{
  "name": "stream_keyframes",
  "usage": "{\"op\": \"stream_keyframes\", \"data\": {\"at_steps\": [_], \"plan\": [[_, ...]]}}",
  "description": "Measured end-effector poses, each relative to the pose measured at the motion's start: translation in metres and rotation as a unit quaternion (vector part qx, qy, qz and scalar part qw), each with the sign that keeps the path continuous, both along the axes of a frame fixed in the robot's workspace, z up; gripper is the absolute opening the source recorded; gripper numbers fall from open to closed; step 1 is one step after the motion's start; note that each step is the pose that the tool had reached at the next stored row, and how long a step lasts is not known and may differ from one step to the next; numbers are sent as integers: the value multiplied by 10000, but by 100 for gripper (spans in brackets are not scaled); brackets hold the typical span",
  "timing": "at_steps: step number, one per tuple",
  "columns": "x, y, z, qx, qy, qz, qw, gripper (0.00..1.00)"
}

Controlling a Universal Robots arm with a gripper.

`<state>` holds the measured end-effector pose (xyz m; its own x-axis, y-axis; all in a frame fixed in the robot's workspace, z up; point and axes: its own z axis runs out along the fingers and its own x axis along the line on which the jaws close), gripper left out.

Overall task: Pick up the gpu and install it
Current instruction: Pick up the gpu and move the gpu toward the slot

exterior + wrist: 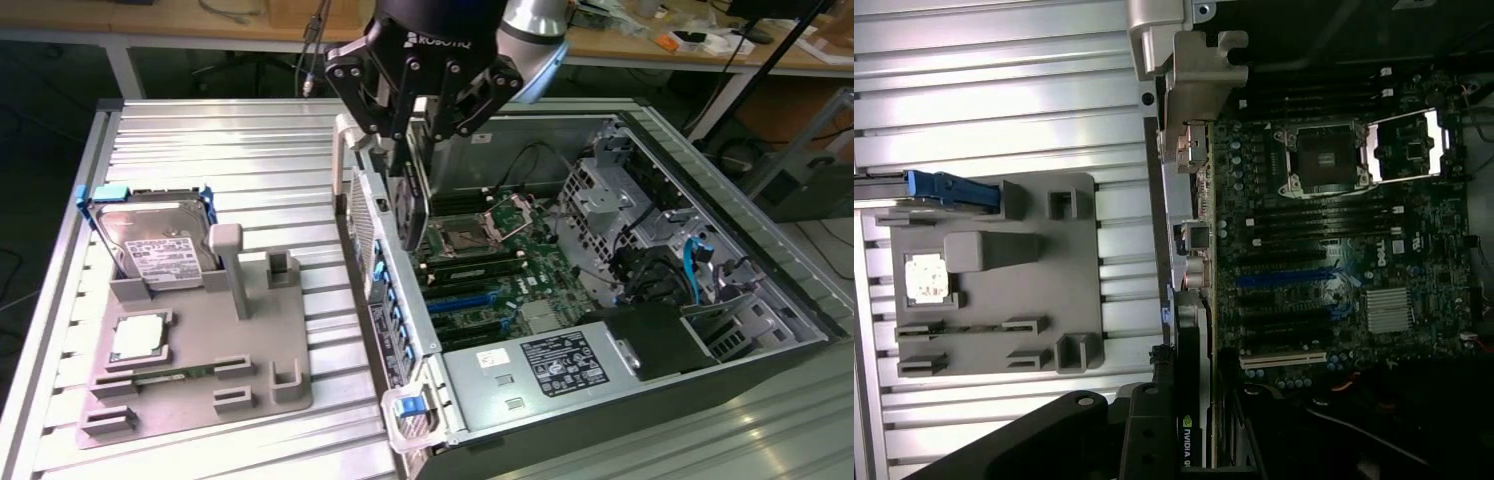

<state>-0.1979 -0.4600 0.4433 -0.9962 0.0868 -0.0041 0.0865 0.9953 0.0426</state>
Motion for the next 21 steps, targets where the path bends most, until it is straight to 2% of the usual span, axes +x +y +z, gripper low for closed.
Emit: {"op": "stream_keyframes", "data": {"at_steps": [21], "plan": [[175, 0, 0, 0, 0, 0, 10000, 27]]}}
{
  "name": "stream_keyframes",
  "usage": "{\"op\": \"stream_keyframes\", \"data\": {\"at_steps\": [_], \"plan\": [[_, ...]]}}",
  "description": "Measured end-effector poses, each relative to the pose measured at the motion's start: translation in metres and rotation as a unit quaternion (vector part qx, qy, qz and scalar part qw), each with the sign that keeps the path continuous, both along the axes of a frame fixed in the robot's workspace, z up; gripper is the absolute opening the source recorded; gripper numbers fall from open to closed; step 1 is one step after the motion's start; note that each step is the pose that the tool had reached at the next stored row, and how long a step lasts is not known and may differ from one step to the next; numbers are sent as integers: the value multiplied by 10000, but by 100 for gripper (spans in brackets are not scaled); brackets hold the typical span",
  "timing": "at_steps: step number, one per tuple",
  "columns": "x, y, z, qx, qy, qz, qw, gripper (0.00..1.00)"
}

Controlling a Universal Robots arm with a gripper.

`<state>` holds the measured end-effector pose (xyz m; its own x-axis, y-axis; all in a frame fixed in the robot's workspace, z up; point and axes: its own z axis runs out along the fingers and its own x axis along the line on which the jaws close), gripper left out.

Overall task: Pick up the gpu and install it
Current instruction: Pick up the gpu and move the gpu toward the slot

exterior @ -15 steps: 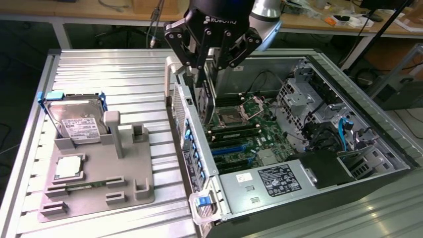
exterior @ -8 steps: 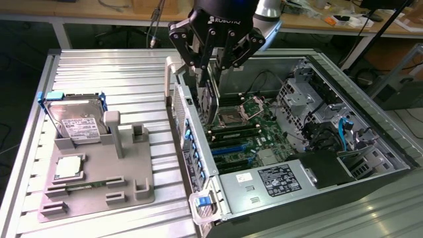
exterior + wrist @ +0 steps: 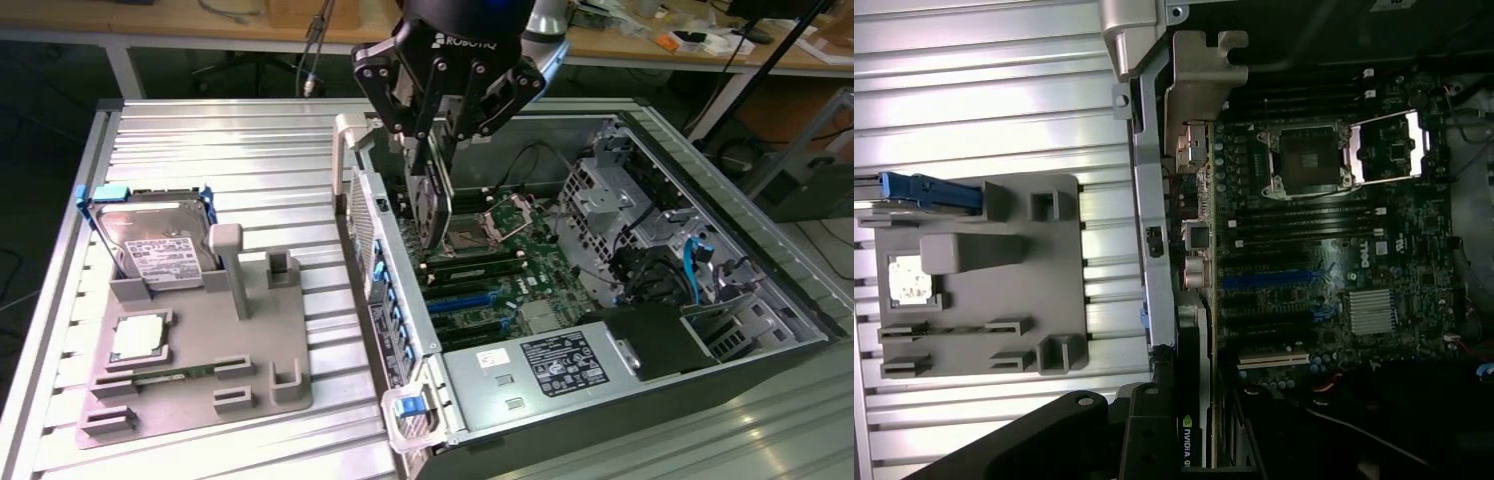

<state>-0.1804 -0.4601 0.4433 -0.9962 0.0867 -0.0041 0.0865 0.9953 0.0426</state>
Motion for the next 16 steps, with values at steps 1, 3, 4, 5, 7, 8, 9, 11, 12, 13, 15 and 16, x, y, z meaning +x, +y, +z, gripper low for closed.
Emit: {"op": "stream_keyframes", "data": {"at_steps": [1, 3, 4, 5, 7, 8, 9, 11, 12, 13, 15, 16], "plan": [[9, 0, 0, 0, 0, 0, 10000, 27], [26, 0, 0, 0, 0, 0, 10000, 27], [36, 0, 0, 0, 0, 0, 10000, 27], [44, 0, 0, 0, 0, 0, 10000, 27], [64, 0, 0, 0, 0, 0, 10000, 27], [73, 0, 0, 0, 0, 0, 10000, 27], [81, 0, 0, 0, 0, 0, 10000, 27], [98, 0, 0, 0, 0, 0, 10000, 27], [105, 0, 0, 0, 0, 0, 10000, 27], [113, 0, 0, 0, 0, 0, 10000, 27], [131, 0, 0, 0, 0, 0, 10000, 27], [142, 0, 0, 0, 0, 0, 10000, 27]]}}
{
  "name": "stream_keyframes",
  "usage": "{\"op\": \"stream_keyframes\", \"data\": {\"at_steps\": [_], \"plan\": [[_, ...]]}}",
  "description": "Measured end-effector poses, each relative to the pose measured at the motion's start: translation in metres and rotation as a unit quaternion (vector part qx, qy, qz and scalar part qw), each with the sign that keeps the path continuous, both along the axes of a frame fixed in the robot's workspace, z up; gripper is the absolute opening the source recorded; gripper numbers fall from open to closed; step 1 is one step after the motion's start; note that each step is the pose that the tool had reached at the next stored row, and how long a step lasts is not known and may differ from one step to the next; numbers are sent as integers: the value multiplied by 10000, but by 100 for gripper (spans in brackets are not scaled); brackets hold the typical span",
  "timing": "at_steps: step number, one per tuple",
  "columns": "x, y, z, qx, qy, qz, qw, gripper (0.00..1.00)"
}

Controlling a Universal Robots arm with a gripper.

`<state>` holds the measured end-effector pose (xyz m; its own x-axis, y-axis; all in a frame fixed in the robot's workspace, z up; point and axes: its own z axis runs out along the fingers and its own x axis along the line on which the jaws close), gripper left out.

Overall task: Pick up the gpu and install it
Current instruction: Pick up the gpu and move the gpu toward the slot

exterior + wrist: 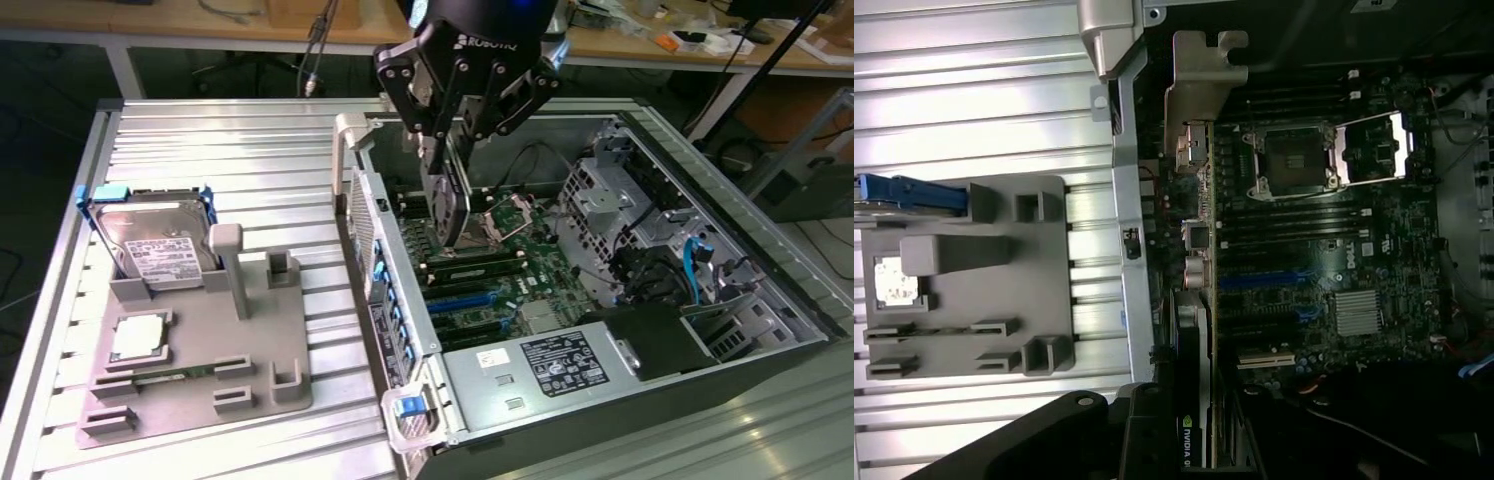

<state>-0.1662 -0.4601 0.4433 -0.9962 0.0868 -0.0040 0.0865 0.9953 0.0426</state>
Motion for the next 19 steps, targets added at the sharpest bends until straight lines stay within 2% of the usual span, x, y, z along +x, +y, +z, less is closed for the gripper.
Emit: {"op": "stream_keyframes", "data": {"at_steps": [19], "plan": [[168, 0, 0, 0, 0, 0, 10000, 27]]}}
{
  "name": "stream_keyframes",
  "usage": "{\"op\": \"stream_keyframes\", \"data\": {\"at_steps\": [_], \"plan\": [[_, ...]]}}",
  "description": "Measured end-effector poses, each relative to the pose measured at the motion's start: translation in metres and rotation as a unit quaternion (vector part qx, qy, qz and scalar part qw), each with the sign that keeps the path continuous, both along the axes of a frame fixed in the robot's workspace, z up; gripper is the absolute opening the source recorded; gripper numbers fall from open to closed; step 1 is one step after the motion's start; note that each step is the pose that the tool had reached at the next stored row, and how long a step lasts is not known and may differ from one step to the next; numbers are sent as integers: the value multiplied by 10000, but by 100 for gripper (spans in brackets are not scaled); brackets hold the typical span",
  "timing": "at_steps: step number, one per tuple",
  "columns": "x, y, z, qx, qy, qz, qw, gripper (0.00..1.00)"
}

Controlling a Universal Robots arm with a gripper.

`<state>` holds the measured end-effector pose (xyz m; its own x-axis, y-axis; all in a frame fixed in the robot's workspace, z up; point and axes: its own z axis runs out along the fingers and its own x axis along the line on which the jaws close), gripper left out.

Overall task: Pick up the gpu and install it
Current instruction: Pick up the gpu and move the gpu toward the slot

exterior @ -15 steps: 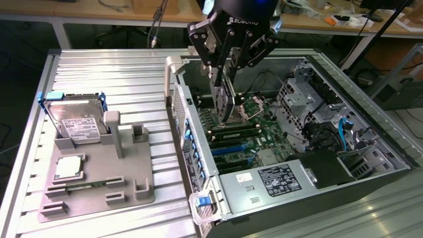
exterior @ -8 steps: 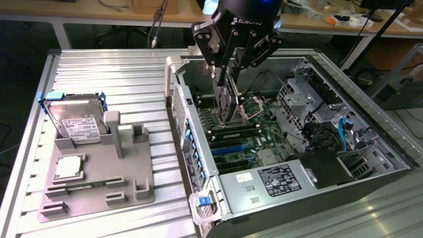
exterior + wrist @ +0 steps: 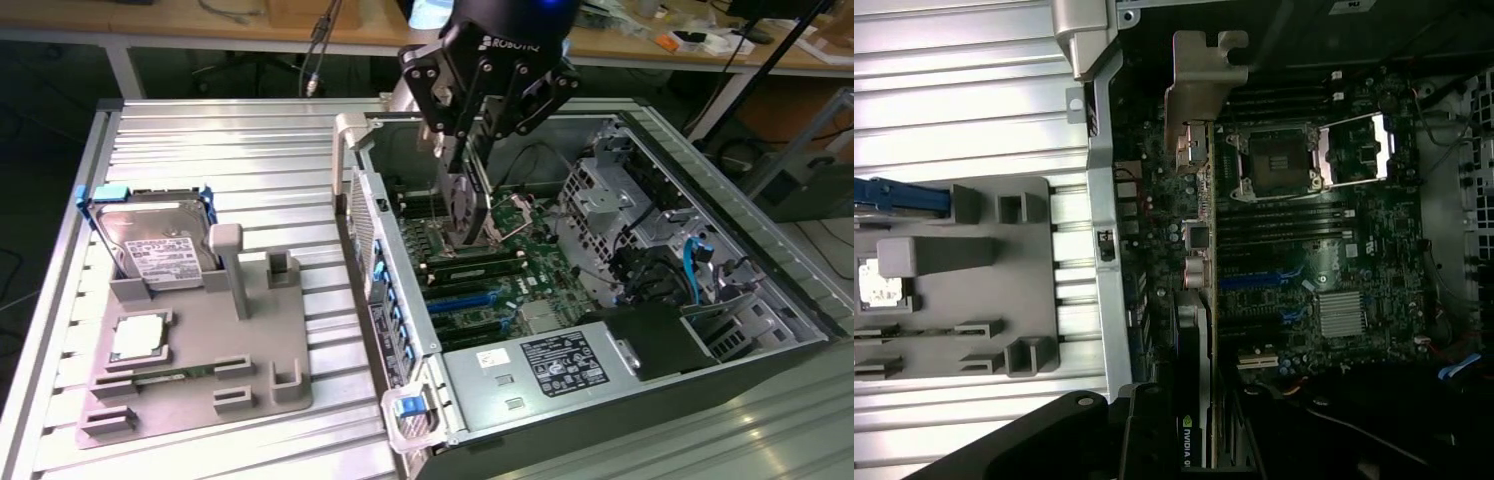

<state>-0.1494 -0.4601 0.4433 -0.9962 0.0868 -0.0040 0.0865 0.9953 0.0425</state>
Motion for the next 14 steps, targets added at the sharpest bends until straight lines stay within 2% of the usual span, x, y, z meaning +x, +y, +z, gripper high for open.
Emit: {"op": "stream_keyframes", "data": {"at_steps": [14], "plan": [[122, -1, 0, 0, 0, 0, 10000, 27]]}}
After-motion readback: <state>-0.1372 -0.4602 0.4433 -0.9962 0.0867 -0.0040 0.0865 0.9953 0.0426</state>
